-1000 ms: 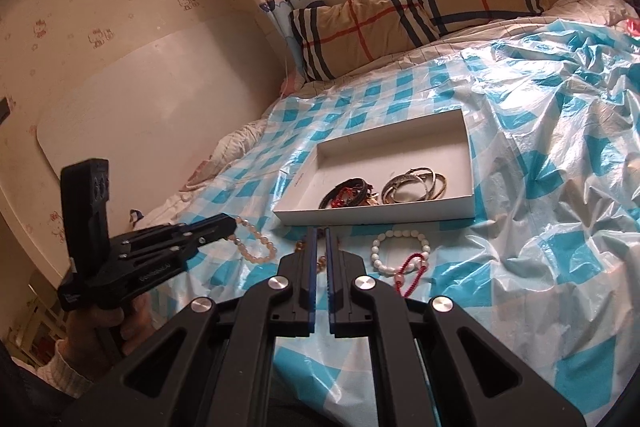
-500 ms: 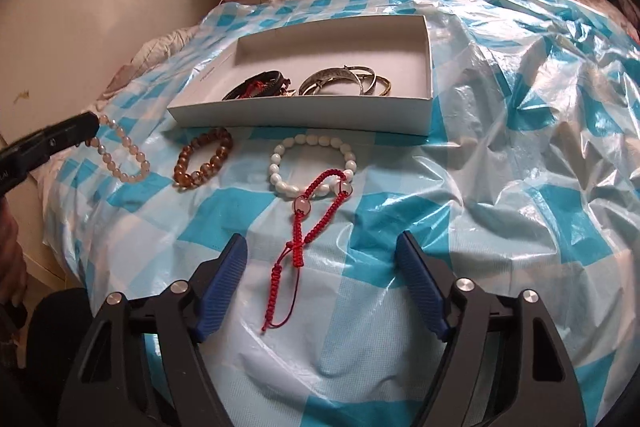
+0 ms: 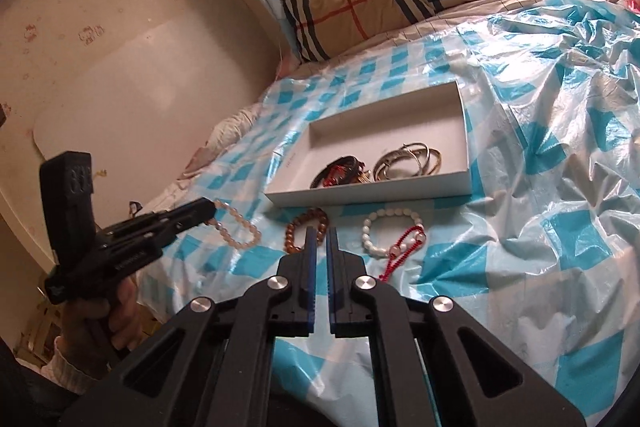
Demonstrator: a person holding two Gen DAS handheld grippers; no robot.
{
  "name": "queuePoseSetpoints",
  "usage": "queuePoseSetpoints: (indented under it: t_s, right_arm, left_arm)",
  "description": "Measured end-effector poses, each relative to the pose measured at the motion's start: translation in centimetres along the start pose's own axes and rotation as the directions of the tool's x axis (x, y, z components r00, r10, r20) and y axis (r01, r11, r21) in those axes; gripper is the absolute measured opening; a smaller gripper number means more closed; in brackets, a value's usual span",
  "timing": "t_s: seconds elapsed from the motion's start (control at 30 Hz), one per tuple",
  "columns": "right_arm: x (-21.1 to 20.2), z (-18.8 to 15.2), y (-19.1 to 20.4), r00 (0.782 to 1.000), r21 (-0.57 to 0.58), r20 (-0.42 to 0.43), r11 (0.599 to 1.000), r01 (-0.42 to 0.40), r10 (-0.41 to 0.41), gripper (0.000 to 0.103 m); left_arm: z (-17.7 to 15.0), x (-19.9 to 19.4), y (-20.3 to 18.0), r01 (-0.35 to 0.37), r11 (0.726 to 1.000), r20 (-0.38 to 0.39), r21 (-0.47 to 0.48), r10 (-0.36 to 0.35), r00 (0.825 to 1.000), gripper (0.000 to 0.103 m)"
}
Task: Organize jewelry
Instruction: 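Lift the red cord bracelet with the right tool while the left tool lifts the pearl bracelet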
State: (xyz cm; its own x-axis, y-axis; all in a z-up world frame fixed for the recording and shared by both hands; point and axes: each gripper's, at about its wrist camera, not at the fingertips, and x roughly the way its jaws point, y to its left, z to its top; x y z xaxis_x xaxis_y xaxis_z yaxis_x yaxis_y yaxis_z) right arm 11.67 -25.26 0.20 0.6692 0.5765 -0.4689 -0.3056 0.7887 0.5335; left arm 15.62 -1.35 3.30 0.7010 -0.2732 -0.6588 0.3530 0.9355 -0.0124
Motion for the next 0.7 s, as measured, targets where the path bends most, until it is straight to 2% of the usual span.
queuePoseSetpoints:
  t_s: [0.17, 0.23, 0.27, 0.3, 0.33, 0.37, 0.4, 0.47, 0.53, 0.6, 0.63, 0.7]
  right_arm:
    - [-0.2, 0.6, 0.7, 1.0, -0.012, 0.009, 1.0, -0.003, 0.003, 0.005]
    - [0.7, 0.4, 0.7, 0.997, -0.047, -0.034, 0.997, 0.067, -0.069, 0.005]
    - [1.6, 0.2, 0.4, 0.991, -0.065, -0.076, 0.992, 0.109, -0.114, 0.013]
    - [2.6, -0.1, 0.0, 0.981, -0.081, -0.111, 0.986, 0.148, -0.156, 0.027]
    - [3.5, -0.6, -0.5, 0.974, -0.101, -0.123, 0.979, 0.176, -0.188, 0.068]
    - [4.5, -1.1, -0.9, 0.968, -0.125, -0.138, 0.973, 0.193, -0.21, 0.072]
    - [5.5, -1.6, -1.4, 0.957, -0.143, -0.169, 0.966, 0.214, -0.237, 0.069]
    - [7.4, -2.6, -2.1, 0.937, -0.173, -0.219, 0.956, 0.236, -0.271, 0.034]
    - [8.3, -3.5, -2.4, 0.923, -0.208, -0.226, 0.941, 0.265, -0.31, 0.023]
    - [7.7, -3.3, -2.6, 0.933, -0.176, -0.218, 0.952, 0.25, -0.285, 0.011]
    - [7.1, -3.1, -2.7, 0.944, -0.148, -0.209, 0.962, 0.229, -0.256, 0.008]
    - [5.7, -2.5, -2.9, 0.972, -0.044, -0.184, 0.989, 0.139, -0.144, 0.008]
  left_arm:
    - [0.1, -0.2, 0.2, -0.002, 1.0, 0.005, -0.006, 0.002, 1.0, 0.007]
    - [0.1, -0.3, 0.4, -0.004, 1.0, 0.004, -0.011, 0.004, 1.0, 0.007]
    - [0.0, -0.3, 0.5, -0.003, 1.0, 0.003, -0.013, 0.003, 1.0, 0.007]
    - [0.0, -0.2, 0.6, -0.002, 1.0, 0.001, -0.013, 0.002, 1.0, 0.007]
    - [0.0, -0.1, 0.6, 0.0, 1.0, -0.001, -0.012, 0.0, 1.0, 0.007]
    - [-0.1, 0.0, 0.5, 0.002, 1.0, -0.004, -0.011, -0.002, 1.0, 0.007]
    - [-0.1, 0.1, 0.5, 0.004, 1.0, -0.007, -0.01, -0.004, 1.0, 0.007]
    - [-0.2, 0.3, 0.4, 0.003, 1.0, -0.01, -0.005, -0.003, 1.0, 0.007]
    - [-0.3, 0.5, 0.4, 0.003, 1.0, -0.014, -0.008, -0.003, 1.0, 0.007]
    - [-0.3, 0.6, 0.5, 0.001, 1.0, -0.017, -0.008, -0.001, 1.0, 0.007]
    - [-0.3, 0.7, 0.4, -0.001, 1.0, -0.017, -0.008, 0.0, 1.0, 0.007]
    - [-0.3, 0.7, 0.4, 0.0, 1.0, -0.016, -0.007, 0.0, 1.0, 0.007]
